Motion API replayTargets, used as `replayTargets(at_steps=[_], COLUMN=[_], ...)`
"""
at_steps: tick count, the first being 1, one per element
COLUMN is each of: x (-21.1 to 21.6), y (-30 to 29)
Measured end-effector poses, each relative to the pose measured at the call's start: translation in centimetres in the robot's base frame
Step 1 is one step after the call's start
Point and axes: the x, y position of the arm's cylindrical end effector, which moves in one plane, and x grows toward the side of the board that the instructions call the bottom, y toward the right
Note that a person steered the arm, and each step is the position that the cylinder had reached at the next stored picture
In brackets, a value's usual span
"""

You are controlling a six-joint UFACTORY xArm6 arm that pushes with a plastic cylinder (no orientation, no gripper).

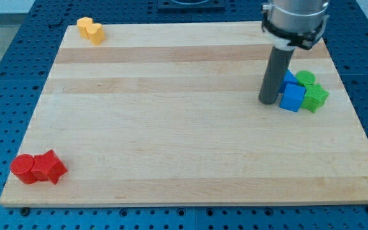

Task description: Point your arm to center of the board

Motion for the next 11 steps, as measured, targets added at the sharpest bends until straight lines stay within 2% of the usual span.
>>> replayTargets(at_steps=[1, 2, 11], x=[4.8, 6.6, 7.1], y=[-2.0, -2.3, -5.0])
